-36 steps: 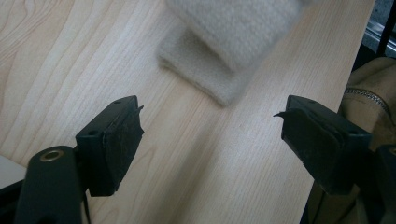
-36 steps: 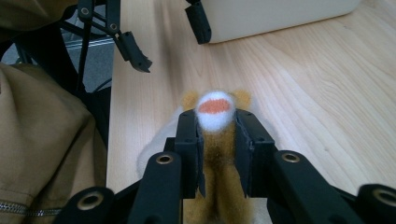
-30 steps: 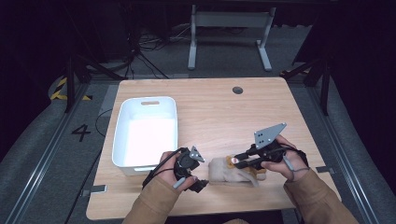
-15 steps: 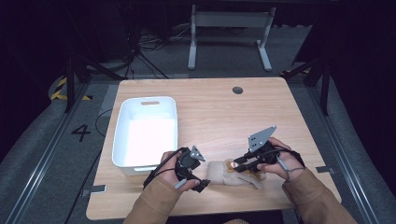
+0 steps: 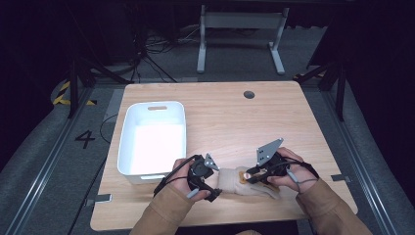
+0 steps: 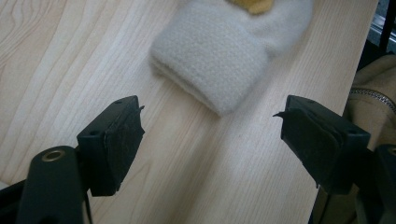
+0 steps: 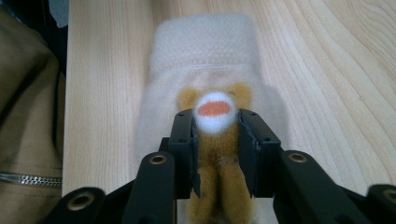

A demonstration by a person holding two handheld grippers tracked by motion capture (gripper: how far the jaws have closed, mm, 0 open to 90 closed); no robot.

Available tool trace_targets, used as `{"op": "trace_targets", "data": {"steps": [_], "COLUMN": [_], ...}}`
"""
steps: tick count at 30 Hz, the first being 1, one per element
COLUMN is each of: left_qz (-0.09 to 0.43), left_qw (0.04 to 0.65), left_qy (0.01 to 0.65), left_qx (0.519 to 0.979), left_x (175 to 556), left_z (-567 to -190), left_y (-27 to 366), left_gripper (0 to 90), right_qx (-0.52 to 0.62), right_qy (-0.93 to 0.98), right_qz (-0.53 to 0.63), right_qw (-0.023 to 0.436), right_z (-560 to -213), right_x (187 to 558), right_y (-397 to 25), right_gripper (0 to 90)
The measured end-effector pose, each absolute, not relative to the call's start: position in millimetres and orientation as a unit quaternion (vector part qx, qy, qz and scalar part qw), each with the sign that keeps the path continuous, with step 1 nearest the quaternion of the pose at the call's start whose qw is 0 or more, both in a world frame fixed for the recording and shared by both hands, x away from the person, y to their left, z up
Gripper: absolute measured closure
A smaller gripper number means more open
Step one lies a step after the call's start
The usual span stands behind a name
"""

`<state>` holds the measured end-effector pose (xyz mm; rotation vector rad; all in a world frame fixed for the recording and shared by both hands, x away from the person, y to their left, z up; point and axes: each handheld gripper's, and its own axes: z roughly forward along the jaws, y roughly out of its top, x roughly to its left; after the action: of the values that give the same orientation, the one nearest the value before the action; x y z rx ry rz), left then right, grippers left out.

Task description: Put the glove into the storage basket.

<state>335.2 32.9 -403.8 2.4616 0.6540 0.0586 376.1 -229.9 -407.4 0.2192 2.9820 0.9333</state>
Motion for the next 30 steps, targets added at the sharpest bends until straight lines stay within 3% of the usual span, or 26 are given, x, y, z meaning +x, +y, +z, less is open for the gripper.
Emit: {"op": "trace_targets", "data": {"steps": [9,13,30], "left_qz": [0.008,0.004,0.030], "left_qw": [0.293,0.294,0.327], "left_qy": [0.244,0.235,0.217], "left_qx": [0.924,0.926,0.919], "left_x": [339.2,341.6,348.3], "left_z": [-401.5,-399.2,-393.4], "left_y": [26.4,23.6,11.7], "left_gripper": [21.7,22.2,21.0], "right_qx": [0.085,0.096,0.244], "right_qy": [0.942,0.930,0.851], "right_qz": [0.323,0.350,0.444], "right_qw": [0.032,0.049,0.140], "right_z": [-401.6,-394.9,-365.4], "right_x": [368.5,365.8,360.1], "right_y": [-237.6,-244.3,-302.6], "right_gripper": [52.0,49.3,50.8]}}
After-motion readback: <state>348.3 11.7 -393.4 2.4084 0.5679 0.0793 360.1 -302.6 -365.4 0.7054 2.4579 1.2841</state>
